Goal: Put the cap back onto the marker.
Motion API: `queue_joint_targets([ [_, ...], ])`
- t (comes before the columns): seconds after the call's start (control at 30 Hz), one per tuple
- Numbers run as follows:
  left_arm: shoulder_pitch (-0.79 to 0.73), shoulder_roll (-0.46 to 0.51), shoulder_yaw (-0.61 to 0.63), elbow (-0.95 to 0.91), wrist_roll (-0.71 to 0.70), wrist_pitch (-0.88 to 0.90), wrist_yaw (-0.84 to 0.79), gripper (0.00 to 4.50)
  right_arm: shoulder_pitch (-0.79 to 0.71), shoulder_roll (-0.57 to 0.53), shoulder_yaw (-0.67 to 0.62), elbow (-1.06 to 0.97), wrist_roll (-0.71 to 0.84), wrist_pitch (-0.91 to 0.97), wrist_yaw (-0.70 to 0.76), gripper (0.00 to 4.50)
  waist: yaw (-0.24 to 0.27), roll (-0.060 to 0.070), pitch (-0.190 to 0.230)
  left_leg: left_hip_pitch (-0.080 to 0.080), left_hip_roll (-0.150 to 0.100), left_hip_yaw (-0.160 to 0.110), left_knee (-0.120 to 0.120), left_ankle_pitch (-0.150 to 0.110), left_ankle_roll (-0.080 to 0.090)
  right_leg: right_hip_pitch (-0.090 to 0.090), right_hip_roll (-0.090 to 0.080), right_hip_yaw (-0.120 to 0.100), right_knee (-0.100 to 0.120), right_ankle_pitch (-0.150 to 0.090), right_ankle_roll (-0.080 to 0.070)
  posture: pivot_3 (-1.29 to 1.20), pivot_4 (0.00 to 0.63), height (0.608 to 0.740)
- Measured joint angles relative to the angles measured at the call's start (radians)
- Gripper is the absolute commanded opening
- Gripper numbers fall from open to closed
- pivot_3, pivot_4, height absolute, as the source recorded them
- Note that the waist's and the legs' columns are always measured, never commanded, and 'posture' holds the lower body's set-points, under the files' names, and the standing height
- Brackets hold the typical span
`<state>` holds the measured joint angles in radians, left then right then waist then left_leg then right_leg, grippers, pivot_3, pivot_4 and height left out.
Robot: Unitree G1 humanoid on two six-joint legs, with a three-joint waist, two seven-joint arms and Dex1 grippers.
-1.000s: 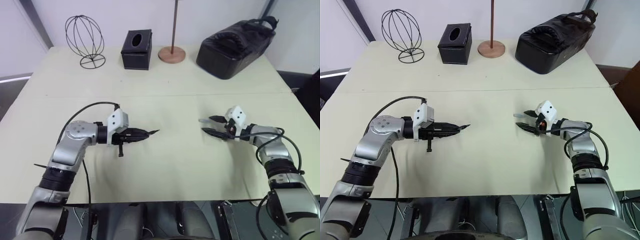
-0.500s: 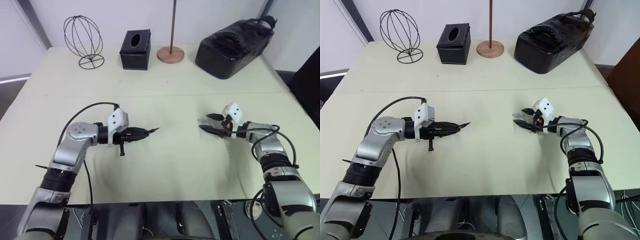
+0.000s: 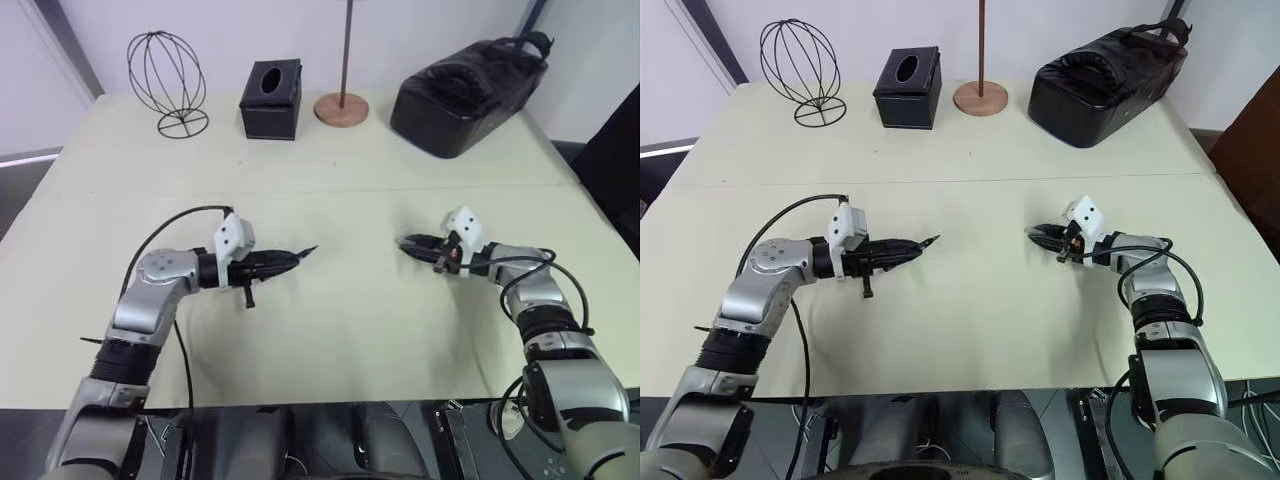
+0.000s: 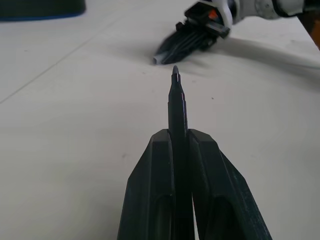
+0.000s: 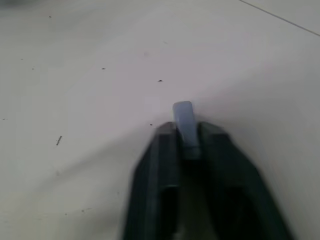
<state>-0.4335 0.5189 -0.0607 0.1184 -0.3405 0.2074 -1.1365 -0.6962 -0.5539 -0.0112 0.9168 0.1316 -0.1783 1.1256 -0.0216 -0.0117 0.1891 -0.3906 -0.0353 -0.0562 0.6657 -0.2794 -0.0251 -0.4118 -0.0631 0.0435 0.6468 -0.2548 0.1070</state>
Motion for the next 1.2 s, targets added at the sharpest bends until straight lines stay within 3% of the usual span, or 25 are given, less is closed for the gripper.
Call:
queue_joint_targets([
  [0.63,0.001,-0.06,0.002,0.037,0.0,-0.03,0.017,0.0,0.002,-0.038,0.009,-0.041,-0.014,0.04,0.023,0.05,0.005,0.0,0.0,0.0,-0.001,0.0,0.0,0.0,0.0,0.0,-0.001,0.0,0.0,0.0,0.0,0.0,0.15,0.74],
  [0.9,-0.071,-0.044,-0.006,0.068,0.006,-0.029,-0.032,0.0,0.009,-0.136,0.028,-0.313,-0.005,0.148,0.131,0.05,0.001,0.001,0.0,0.0,-0.001,0.0,0.0,0.0,0.0,-0.001,0.0,0.0,0.0,0.0,0.0,0.0,0.15,0.74],
  [1.2,-0.214,-0.018,-0.043,0.185,0.042,-0.063,-0.112,0.0,0.012,-0.132,0.081,-0.535,0.015,0.253,0.18,0.05,0.008,0.0,0.001,-0.001,-0.001,0.0,0.0,0.0,0.0,-0.001,-0.001,-0.001,0.0,0.0,0.0,0.0,0.15,0.74],
])
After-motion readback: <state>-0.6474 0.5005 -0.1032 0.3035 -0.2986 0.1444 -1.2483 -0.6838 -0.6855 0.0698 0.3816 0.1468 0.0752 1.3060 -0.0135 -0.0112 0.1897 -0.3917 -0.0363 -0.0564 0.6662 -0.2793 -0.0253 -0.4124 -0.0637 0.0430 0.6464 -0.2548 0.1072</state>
